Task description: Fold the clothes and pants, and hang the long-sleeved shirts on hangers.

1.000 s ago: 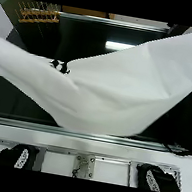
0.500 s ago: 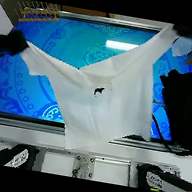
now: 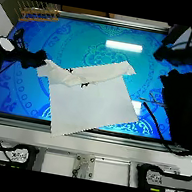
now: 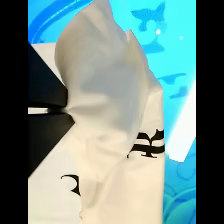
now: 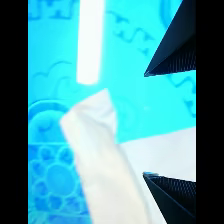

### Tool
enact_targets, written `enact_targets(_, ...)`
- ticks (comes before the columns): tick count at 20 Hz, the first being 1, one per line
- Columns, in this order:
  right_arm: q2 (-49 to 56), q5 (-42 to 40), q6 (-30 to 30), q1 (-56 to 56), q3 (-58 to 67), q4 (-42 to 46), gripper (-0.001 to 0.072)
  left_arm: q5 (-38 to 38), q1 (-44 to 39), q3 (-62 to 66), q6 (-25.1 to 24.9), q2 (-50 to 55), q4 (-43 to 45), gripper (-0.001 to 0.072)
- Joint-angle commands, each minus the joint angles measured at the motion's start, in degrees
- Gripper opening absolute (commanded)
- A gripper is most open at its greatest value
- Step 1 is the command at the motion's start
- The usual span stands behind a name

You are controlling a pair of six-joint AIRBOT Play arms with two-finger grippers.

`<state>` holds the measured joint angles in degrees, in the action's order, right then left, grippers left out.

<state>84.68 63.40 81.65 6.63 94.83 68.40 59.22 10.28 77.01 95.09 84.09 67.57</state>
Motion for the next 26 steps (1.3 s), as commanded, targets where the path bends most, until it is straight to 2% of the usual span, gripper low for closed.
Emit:
enact_targets(1, -8.7, 7.8, 1.8, 6.3, -19.7, 1.0, 0.0655, 1.2, 0.6, -2.1, -0.2, 1.6, 1.0, 0.0006)
enact_targets(4, -17.6, 4.3, 6.7, 9.5, -43.8, 0.8, 0.0655, 1.0, 0.5, -4.9, -0.2, 1.6, 1.3, 0.0007)
enact_targets(6, -20.5, 0.0, 7.8, 9.3, -54.9, -1.2, 0.0655, 1.2, 0.5, -5.4, -0.2, 1.6, 1.4, 0.0007)
enact_targets(8, -20.6, -4.9, 7.7, 8.4, -62.0, -7.3, 0.0655, 1.2, 0.5, -5.3, -0.2, 1.6, 1.4, 0.0007)
enact_targets(13, -16.8, -15.9, 4.9, -1.7, -65.0, -17.4, 0.0655, 0.8, 0.5, -5.3, -0.2, 1.6, 1.4, 0.0007)
enact_targets(18, -13.5, -24.7, 3.7, -11.6, -62.8, -22.3, 0.0654, 0.7, 0.5, -5.3, -0.2, 1.6, 1.5, 0.0006)
enact_targets(19, -13.0, -25.7, 3.6, -12.8, -61.7, -22.4, 0.0632, 0.8, 0.5, -5.3, -0.2, 1.6, 1.5, 0.0006)
enact_targets(20, -12.9, -26.5, 3.2, -13.7, -60.5, -22.3, 0.0451, 1.1, 0.5, -5.3, -0.2, 1.6, 1.5, 0.0007)
enact_targets(22, -12.8, -25.8, -4.6, -13.8, -56.4, -21.8, 0.0005, 3.2, 0.5, -5.2, -1.8, 1.2, 2.0, 0.0006)
enact_targets(23, -12.8, -23.6, -6.7, -12.9, -52.9, -19.1, 0.0011, 4.3, 0.7, -5.2, -3.1, 0.3, 3.3, 0.0007)
enact_targets(24, -12.8, -20.7, -5.8, -11.6, -48.3, -13.8, 0.0010, 5.6, 0.6, -5.2, -3.2, -1.2, 5.9, 0.0006)
enact_targets(26, -12.3, -15.6, -0.3, -8.8, -36.7, 0.5, 0.0010, 10.0, 0.3, -5.6, -3.2, -5.7, 12.3, 0.0006)
